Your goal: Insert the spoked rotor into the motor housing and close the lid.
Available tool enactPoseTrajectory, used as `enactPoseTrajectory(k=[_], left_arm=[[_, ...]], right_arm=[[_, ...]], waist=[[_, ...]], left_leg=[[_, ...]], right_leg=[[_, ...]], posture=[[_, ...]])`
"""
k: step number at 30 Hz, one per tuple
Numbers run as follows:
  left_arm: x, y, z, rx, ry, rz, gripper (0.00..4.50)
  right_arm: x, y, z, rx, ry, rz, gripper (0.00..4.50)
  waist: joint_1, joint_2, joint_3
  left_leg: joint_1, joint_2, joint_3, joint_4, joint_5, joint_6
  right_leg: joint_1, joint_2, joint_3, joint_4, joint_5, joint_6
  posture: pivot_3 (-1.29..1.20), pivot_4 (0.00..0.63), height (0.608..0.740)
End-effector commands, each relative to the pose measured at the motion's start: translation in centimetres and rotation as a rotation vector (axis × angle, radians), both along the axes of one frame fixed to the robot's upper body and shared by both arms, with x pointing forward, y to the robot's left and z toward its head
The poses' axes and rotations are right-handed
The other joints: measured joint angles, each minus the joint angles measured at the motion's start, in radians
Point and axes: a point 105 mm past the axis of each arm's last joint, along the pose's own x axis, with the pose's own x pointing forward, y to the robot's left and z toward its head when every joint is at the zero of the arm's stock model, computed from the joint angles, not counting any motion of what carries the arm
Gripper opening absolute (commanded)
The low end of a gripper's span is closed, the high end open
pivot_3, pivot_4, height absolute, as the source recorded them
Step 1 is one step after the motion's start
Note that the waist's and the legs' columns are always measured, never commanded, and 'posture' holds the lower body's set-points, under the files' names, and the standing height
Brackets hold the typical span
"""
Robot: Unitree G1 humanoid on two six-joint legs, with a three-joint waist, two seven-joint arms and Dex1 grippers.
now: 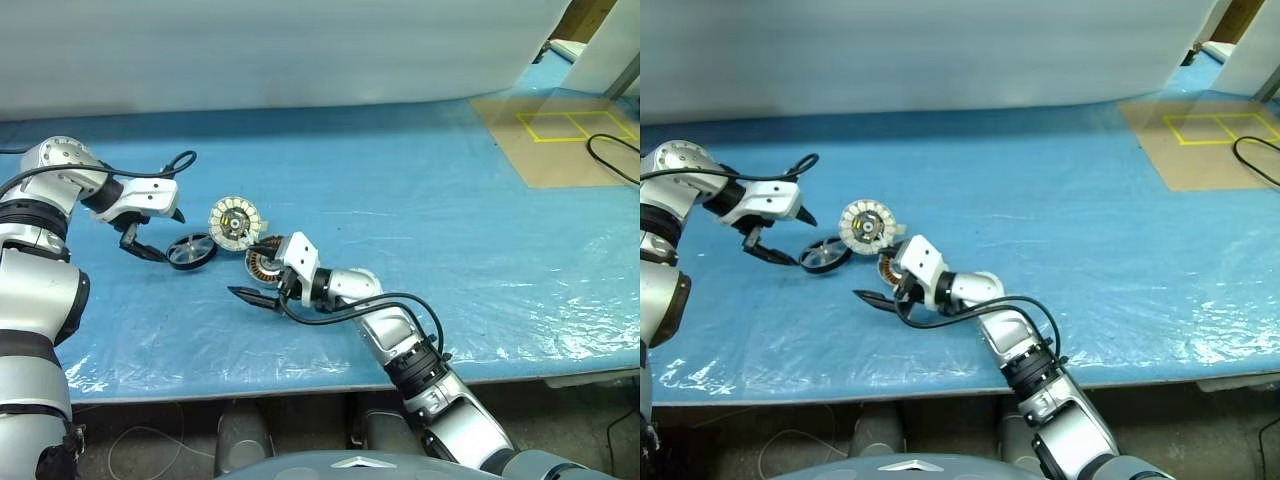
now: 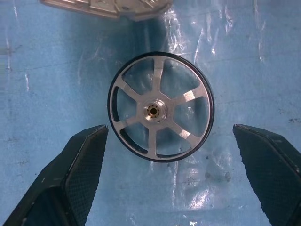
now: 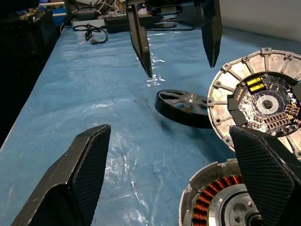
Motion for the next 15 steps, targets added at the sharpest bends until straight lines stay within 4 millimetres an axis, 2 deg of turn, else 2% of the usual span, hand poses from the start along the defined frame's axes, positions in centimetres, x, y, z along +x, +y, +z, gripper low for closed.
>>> enactPoseTrajectory(k=[1, 15], left_arm=[[0.4, 0.2, 2.0, -0.038, -0.056, 0.033, 4.50], [1.5, -0.3, 0.5, 0.046, -0.158, -0.019, 4.50]], right_arm=[[-0.6, 0.6, 1.2, 0.040, -0.026, 0.010, 4.26], [-0.7, 0.5, 1.2, 0.055, -0.009, -0.030, 4.26]], waist=[[0.000, 0.000, 0.000], [0.000, 0.000, 0.000]], left_leg=[[0.000, 0.000, 0.000, 0.000, 0.000, 0.000], [0.000, 0.000, 0.000, 0.000, 0.000, 0.000]], right_leg=[[0.000, 0.000, 0.000, 0.000, 0.000, 0.000], [0.000, 0.000, 0.000, 0.000, 0.000, 0.000]], posture=[[0.00, 0.150, 0.740], [0.00, 0.150, 0.740]])
